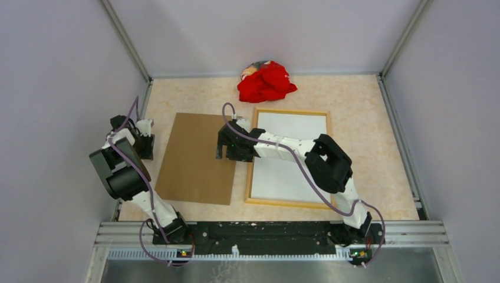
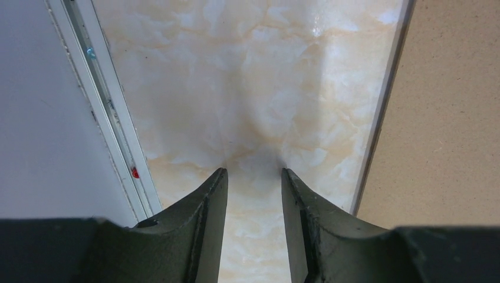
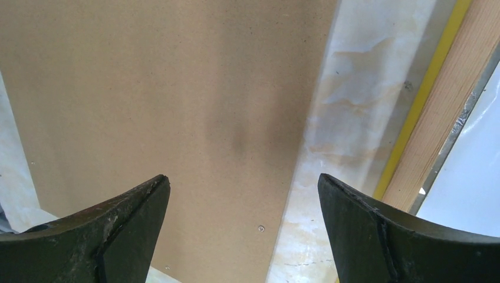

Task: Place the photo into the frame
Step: Turn over the photo from the photo frame, then turn over the photo frame item at the center of the board.

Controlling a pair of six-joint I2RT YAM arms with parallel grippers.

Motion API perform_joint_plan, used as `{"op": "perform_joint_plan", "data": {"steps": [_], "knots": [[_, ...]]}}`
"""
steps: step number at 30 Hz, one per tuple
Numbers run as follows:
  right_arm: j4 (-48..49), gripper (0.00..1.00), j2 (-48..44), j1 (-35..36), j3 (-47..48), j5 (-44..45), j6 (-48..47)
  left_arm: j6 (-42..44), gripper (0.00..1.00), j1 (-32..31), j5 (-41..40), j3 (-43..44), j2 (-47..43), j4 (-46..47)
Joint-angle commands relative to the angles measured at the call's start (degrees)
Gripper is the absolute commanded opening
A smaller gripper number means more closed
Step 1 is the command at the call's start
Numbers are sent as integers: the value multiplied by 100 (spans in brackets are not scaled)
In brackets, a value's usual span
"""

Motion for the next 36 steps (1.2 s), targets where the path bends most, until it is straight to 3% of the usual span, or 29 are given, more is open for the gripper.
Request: {"op": "perform_joint_plan", "data": {"steps": [1, 20, 29, 36], "knots": [[-85, 96, 250, -36, 330, 14, 66, -85, 46, -32, 123, -198, 98, 259], [882, 96, 436, -478, -122, -1184, 230, -480, 43, -988, 96, -623, 389, 549], [2253, 92, 228, -820, -692, -1960, 623, -151, 42, -1204, 780, -555, 463, 129], [2541, 90, 240, -849, -543, -2239, 609, 120, 27, -1215, 1236, -339, 713, -316]]}}
